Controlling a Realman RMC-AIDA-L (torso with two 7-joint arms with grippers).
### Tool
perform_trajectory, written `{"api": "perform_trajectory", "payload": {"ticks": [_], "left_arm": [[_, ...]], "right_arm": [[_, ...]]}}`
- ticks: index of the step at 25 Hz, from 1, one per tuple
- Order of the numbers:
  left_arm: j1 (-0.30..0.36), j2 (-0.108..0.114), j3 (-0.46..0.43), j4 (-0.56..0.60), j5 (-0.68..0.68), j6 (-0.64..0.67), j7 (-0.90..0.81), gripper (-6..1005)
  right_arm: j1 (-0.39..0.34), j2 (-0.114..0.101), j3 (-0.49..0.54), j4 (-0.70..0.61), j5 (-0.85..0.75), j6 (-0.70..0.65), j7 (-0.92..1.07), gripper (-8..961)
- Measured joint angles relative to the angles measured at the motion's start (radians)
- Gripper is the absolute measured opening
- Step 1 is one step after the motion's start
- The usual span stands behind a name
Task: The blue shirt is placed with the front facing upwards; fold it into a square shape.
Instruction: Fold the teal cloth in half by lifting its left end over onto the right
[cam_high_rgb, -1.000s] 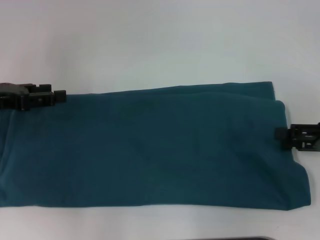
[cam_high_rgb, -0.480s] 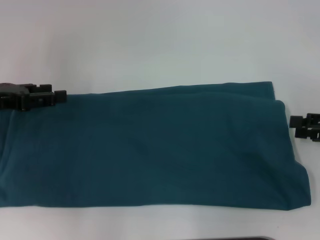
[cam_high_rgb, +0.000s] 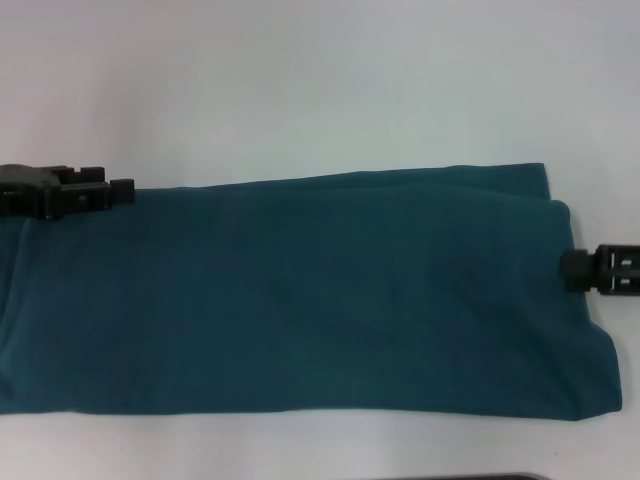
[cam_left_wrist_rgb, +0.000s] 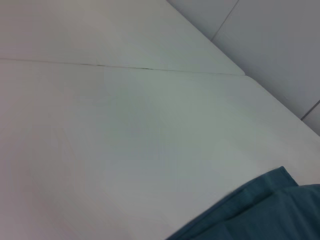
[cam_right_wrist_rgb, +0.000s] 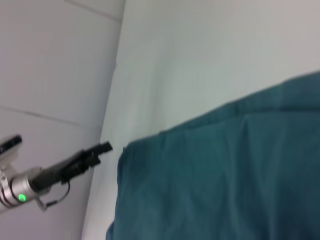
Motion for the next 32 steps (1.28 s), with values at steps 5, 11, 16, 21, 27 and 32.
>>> {"api": "perform_trajectory", "payload": {"ticks": [5,11,16,21,27,32], "left_arm": [[0.000,0.000,0.000,0.004,0.000,-0.006,0.000,658],[-0.002,0.000,0.001,0.013,0.000,-0.012,0.000,658],[-0.002,0.000,0.002,0.013,0.000,-0.013,0.000,658],[0.000,0.002,0.002,0.013,0.000,-0.013,-0.001,659],[0.010,0.011,0.001,0.006,0.009,-0.024,-0.018,659],[0.020,0.019,-0.003,0.003,0.009,-0.058,-0.039,659]], "right_arm": [[-0.008,-0.003,-0.042,0.003,-0.017,0.029,0.009,724],[-0.010,-0.010,-0.042,0.004,-0.069,0.095,0.034,724],[-0.012,-0.010,-0.007,-0.001,-0.069,0.103,0.032,724],[-0.018,-0.023,0.088,-0.009,-0.040,0.045,-0.005,725],[-0.006,-0.015,0.112,-0.004,0.012,0.022,-0.060,725],[0.005,-0.008,0.112,0.002,0.060,0.021,-0.121,724]]}}
